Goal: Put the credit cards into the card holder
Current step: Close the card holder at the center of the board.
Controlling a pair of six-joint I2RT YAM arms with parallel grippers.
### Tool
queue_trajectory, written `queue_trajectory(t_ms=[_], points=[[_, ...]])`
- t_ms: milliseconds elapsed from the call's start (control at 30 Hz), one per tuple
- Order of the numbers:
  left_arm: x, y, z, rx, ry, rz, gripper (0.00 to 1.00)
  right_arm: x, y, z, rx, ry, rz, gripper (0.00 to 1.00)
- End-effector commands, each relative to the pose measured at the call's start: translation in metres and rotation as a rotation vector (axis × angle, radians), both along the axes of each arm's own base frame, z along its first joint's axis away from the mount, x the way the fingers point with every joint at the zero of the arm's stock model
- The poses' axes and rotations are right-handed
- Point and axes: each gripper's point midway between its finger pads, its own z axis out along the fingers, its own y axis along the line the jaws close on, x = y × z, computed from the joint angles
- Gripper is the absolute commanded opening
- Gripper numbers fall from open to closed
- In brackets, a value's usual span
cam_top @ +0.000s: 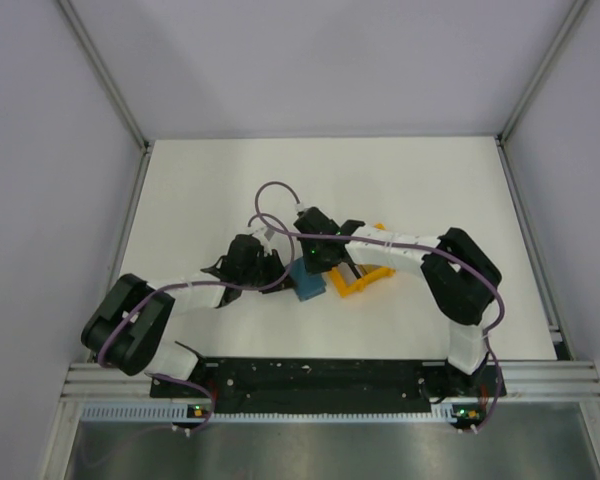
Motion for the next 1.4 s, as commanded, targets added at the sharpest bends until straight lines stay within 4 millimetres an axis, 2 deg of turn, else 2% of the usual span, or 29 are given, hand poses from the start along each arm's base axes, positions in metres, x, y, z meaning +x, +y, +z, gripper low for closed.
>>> queue_trajectory(t_ms=[0, 433, 533, 667, 833, 900, 1233, 1367], points=[[0.01, -0.003, 0.01, 0.002, -0.047, -0.001, 0.11, 0.006, 0.017, 0.012, 0.06, -0.007, 0.021, 0.0], [0.011, -0.004, 0.011, -0.001, -0.05, -0.006, 0.11, 0.009, 0.021, 0.021, 0.099, -0.03, 0.021, 0.0], [0.01, -0.003, 0.01, 0.002, -0.049, -0.006, 0.11, 0.012, 0.014, 0.012, 0.055, -0.033, -0.008, 0.0], [0.01, -0.004, 0.01, 0.0, -0.048, -0.009, 0.11, 0.005, 0.016, -0.003, 0.047, 0.013, 0.007, 0.0], [0.011, -0.005, 0.01, -0.007, -0.049, -0.013, 0.11, 0.006, 0.017, -0.006, 0.062, 0.01, -0.009, 0.0], [0.011, -0.005, 0.011, -0.009, -0.049, -0.012, 0.11, 0.008, 0.014, -0.008, 0.047, 0.002, -0.018, 0.0], [0.01, -0.005, 0.01, -0.006, -0.048, -0.016, 0.11, 0.002, -0.014, -0.049, -0.101, 0.042, -0.063, 0.0], [0.01, -0.005, 0.009, -0.006, -0.048, -0.016, 0.11, 0.004, -0.015, -0.051, -0.099, 0.056, -0.066, 0.0]])
